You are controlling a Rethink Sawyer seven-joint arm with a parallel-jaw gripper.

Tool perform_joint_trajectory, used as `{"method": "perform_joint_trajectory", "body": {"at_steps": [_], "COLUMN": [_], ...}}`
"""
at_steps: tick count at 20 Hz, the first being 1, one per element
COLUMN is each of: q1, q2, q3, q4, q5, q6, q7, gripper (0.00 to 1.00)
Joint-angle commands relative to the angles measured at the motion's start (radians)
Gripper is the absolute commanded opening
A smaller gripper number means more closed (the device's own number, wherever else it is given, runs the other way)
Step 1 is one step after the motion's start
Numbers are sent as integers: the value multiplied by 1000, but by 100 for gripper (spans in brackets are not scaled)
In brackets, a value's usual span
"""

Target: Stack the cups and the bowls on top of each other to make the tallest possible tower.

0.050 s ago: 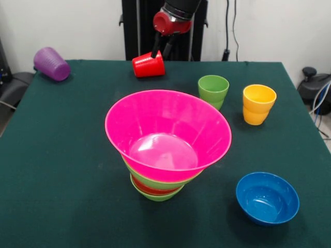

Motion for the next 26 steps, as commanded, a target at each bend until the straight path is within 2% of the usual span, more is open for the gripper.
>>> {"method": "perform_joint_trajectory", "body": {"at_steps": [1, 6, 9, 14, 19, 26], "q1": [74, 134, 130, 164, 226, 207], "q2": [140, 238, 276, 325, 394, 366], "q3": [-52, -106, -99, -124, -157, -100], "q4": [-81, -75, -66, -76, -89, -64], "q5": [-17, 39, 71, 81, 110, 157], "q6": [-13, -81, -97, -122, -154, -123], "q7": [192, 263, 285, 328, 401, 419], "gripper": [100, 100, 100, 100, 100, 100]}}
